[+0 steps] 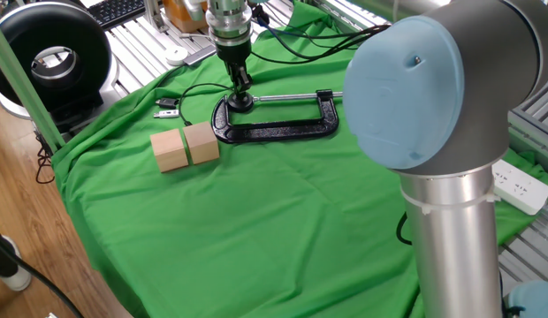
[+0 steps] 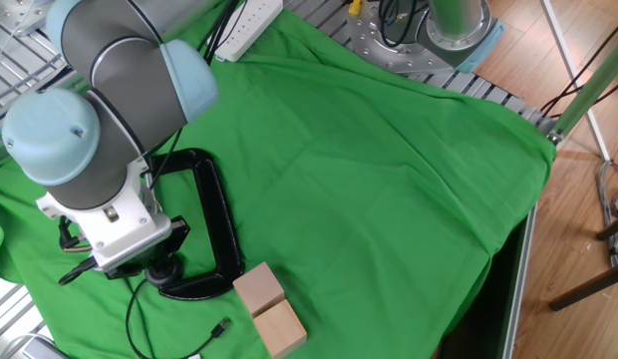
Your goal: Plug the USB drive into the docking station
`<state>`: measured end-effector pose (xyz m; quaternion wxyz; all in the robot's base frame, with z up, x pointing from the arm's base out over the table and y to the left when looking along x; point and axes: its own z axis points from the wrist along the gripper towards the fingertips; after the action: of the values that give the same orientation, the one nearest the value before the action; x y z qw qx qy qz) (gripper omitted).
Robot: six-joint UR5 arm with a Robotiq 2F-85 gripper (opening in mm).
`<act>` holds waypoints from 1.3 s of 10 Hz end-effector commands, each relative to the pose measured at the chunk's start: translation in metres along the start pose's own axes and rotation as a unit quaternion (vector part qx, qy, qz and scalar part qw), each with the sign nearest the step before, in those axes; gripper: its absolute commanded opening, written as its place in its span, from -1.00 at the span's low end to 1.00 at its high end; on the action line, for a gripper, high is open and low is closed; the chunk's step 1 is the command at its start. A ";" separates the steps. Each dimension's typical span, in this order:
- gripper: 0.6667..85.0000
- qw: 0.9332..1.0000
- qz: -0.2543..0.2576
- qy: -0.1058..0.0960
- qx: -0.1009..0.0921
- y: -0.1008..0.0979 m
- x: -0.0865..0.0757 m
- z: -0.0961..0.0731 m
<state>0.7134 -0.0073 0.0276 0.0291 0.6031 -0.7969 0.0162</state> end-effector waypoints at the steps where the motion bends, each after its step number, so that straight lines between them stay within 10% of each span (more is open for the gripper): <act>1: -0.98 1.000 0.007 -0.003 -0.003 0.001 -0.004 -0.002; 5: -0.98 1.000 0.002 -0.018 -0.005 0.000 -0.002 0.007; 12: -0.89 1.000 0.009 0.015 0.005 -0.005 0.008 -0.012; 13: 0.15 1.000 0.010 0.011 -0.007 0.002 0.005 -0.016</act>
<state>0.7116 -0.0120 0.0378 0.0423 0.5999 -0.7987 0.0198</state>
